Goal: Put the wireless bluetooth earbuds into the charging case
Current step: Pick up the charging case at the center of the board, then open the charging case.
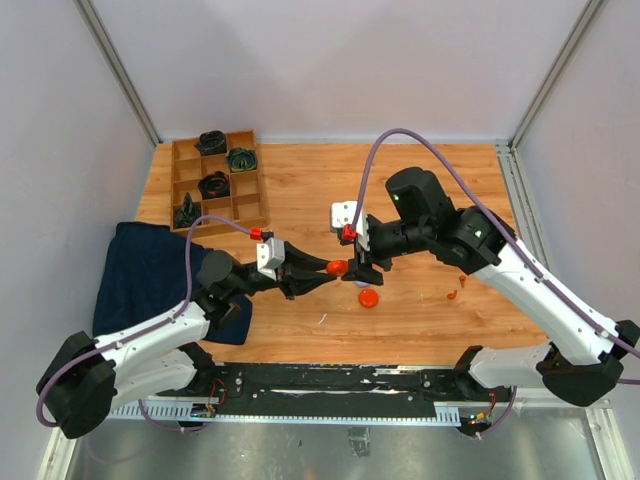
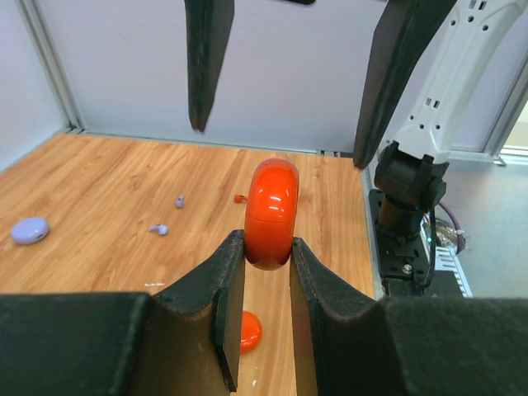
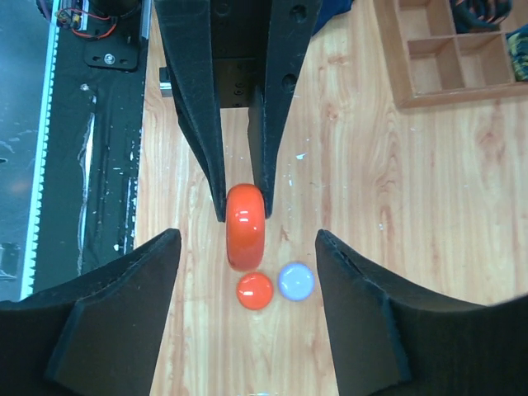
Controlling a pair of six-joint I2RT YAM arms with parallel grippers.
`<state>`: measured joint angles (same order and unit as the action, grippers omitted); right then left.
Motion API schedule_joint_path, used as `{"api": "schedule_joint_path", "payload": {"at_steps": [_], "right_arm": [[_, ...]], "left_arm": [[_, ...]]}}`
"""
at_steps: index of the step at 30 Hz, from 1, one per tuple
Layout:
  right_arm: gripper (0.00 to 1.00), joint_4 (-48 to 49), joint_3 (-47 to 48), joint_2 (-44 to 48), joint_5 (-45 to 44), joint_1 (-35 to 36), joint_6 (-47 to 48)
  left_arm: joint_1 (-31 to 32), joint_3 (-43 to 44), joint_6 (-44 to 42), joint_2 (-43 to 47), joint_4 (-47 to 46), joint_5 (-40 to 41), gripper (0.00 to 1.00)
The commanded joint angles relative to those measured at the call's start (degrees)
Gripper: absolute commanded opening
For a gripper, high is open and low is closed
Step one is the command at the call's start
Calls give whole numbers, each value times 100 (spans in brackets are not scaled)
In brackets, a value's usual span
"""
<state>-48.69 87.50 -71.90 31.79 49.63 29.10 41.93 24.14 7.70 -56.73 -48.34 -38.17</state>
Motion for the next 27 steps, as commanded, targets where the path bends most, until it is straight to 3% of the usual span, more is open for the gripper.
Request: {"api": "schedule_joint_path", "payload": {"at_steps": [1, 15, 27], "right_arm": [[68, 39, -133, 323, -225, 83, 352], [75, 1043, -893, 492, -316, 84, 432], [76, 1242, -808, 510, -537, 87, 336]], "left_arm": [[61, -223, -113, 130, -776, 138, 0], [61, -561, -116, 233, -1494, 247, 0], [61, -838, -33, 137, -2224, 157, 0]]}}
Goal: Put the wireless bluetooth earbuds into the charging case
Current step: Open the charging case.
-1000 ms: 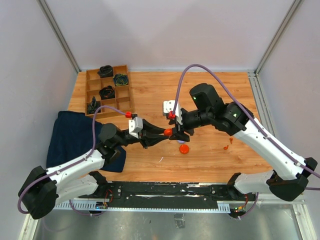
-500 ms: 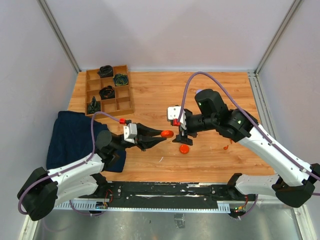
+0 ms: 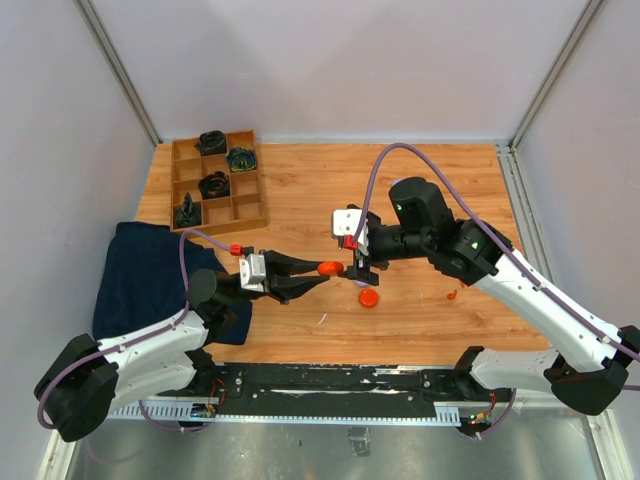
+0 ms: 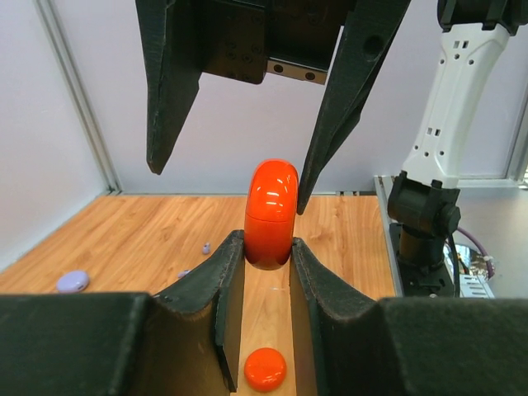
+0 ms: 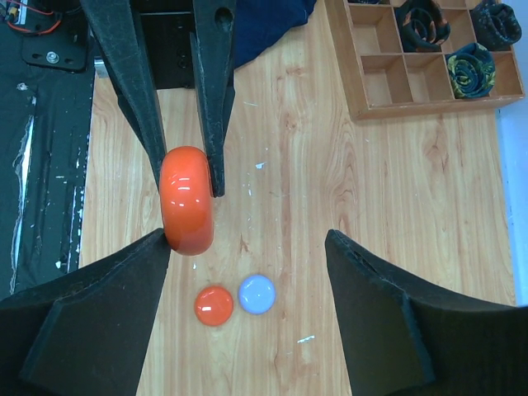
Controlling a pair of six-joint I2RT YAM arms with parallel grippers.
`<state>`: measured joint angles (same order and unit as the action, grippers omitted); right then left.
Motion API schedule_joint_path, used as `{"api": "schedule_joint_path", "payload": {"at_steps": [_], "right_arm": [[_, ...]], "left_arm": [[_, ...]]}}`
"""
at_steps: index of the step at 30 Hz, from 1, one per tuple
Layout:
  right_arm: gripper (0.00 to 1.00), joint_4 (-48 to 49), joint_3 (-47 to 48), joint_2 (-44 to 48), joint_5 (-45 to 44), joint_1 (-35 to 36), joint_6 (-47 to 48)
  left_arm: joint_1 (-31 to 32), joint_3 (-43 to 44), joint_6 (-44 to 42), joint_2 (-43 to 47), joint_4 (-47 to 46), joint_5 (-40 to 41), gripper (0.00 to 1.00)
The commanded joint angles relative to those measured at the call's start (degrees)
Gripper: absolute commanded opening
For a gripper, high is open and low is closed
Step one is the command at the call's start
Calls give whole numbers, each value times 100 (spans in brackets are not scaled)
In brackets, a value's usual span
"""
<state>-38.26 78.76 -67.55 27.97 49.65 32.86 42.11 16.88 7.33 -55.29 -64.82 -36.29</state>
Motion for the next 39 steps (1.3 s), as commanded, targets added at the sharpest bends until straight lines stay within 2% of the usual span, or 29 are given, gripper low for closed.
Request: {"api": "schedule_joint_path", "payload": {"at_steps": [1, 39], "right_arm": [[76, 210, 76, 83, -159, 81, -51], [78, 603, 329, 170, -458, 80, -690]], "left_arm": [[43, -121, 5, -20, -602, -35, 0], [43, -105, -565, 246, 49, 119, 0]]}}
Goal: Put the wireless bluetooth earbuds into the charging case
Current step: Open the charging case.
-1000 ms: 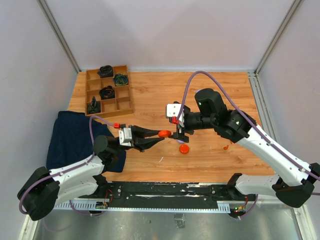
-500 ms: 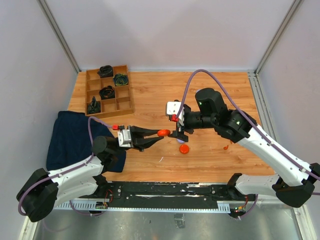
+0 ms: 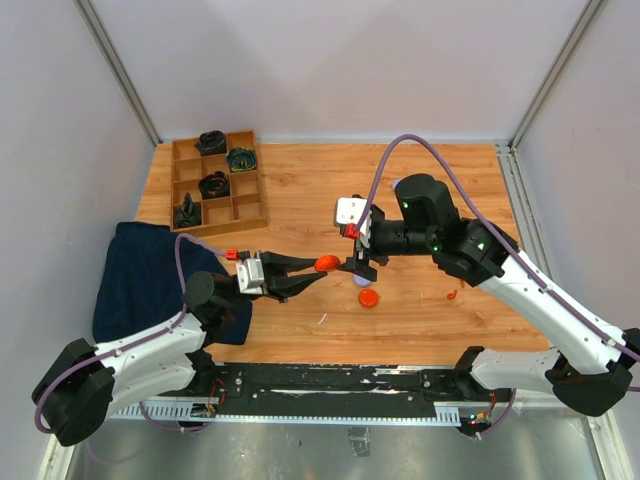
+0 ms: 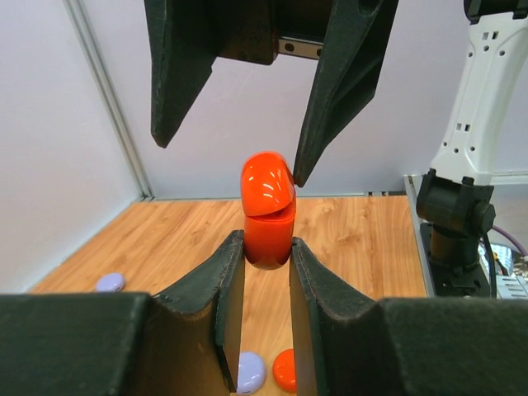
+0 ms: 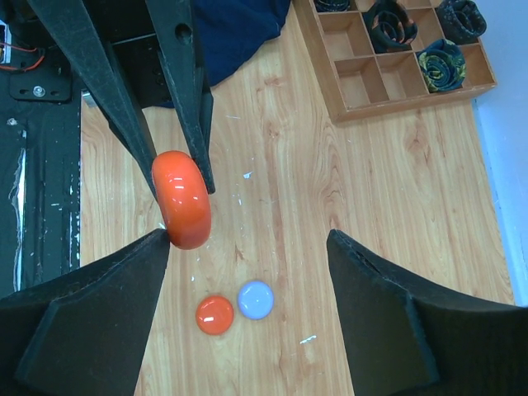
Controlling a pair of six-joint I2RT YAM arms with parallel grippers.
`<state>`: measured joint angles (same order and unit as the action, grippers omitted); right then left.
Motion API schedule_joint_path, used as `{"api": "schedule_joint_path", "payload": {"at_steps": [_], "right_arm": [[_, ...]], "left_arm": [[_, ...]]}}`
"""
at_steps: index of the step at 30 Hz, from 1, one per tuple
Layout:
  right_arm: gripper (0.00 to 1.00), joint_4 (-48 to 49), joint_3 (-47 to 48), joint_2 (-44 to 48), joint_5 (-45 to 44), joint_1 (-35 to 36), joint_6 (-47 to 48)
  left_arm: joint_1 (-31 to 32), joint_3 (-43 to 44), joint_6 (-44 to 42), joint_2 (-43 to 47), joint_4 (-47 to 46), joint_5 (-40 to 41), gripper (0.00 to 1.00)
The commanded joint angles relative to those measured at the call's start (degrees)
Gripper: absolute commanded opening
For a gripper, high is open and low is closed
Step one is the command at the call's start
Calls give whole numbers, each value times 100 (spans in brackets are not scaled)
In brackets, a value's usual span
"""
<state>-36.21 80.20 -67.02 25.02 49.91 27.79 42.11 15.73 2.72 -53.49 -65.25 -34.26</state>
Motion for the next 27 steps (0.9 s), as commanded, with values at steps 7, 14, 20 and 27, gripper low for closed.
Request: {"api": "schedule_joint_path", "payload": {"at_steps": [7, 14, 20, 27], "right_arm": [[79, 457, 189, 128, -374, 57, -263], [82, 437, 189, 140, -403, 58, -338], [85, 19, 123, 228, -965, -6, -800], [87, -769, -401, 223, -1788, -593, -2092]], "left_arm": [[43, 24, -122, 66, 153, -106, 0], [43, -25, -214, 100, 164, -19, 0], [43, -87, -474, 132, 372, 190, 0], [43, -185, -583, 232, 543, 463, 0]]}}
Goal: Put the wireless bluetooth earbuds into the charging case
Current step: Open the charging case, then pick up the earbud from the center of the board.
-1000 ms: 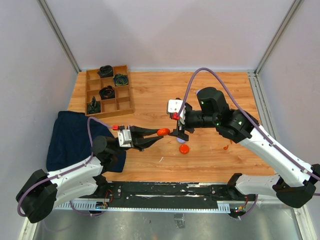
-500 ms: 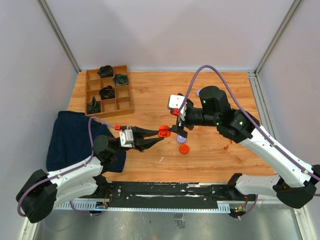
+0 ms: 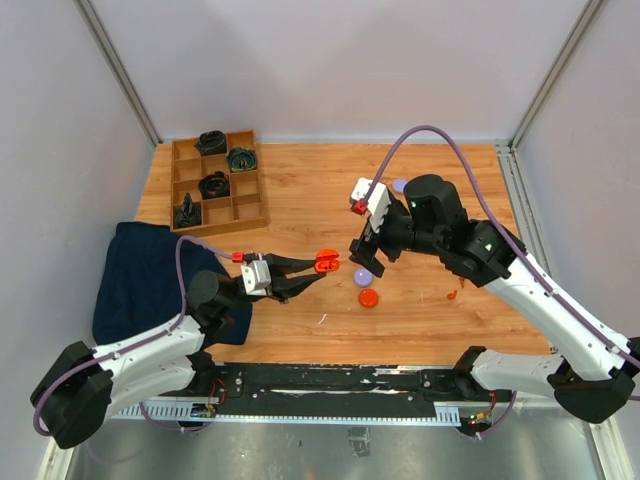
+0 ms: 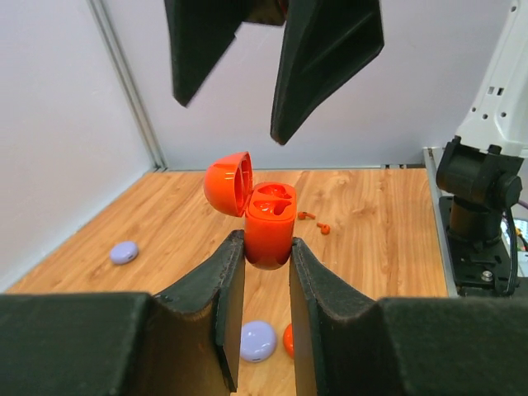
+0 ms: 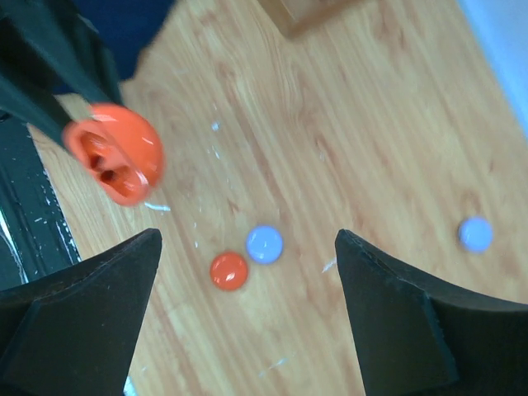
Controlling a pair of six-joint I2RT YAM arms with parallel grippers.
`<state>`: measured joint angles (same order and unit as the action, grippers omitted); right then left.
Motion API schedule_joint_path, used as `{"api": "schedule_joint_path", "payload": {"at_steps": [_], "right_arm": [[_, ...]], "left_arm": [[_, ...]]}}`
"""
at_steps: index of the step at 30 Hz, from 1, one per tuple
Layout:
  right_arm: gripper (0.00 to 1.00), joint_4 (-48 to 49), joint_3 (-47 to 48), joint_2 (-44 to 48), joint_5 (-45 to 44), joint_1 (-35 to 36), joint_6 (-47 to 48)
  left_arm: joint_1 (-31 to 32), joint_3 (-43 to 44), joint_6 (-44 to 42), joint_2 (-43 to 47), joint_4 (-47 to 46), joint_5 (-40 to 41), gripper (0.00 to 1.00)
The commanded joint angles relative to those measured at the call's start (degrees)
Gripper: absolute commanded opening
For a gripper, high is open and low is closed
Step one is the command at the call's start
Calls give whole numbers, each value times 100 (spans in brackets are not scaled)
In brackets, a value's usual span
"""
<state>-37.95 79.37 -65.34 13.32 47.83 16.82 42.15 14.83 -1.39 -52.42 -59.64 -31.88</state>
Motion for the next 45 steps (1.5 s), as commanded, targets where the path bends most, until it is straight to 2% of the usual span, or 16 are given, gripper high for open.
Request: {"api": "schedule_joint_path", "payload": {"at_steps": [1, 5, 10, 19, 25, 28, 35, 45], "right_arm": [[88, -668, -425, 52, -662, -521, -1219], [89, -830, -986, 117, -666, -1100, -1989], [88, -936, -1626, 211, -689, -2037, -2401], [83, -1051, -2053, -186, -1412, -3490, -2304], [75, -748, -2193, -662, -1666, -4366, -2058], [70, -549, -2334, -962, -1470, -4751, -1963], [54, -30, -2641, -1699, -1331, -5254, -1870], [42, 346, -2514, -2576, -1233, -5536, -1577]], "left_arm": [[39, -125, -154, 133, -55, 252, 0], [39, -234, -201, 213, -116, 347, 0], [39, -392, -172, 362, -141, 603, 0], [39, -624, -155, 636, -171, 985, 0], [39, -634, -137, 710, -132, 1010, 0], [39, -675, -66, 718, -242, 1086, 0], [39, -884, 71, 783, -671, 1181, 0], [39, -903, 154, 851, -658, 1280, 0]]}}
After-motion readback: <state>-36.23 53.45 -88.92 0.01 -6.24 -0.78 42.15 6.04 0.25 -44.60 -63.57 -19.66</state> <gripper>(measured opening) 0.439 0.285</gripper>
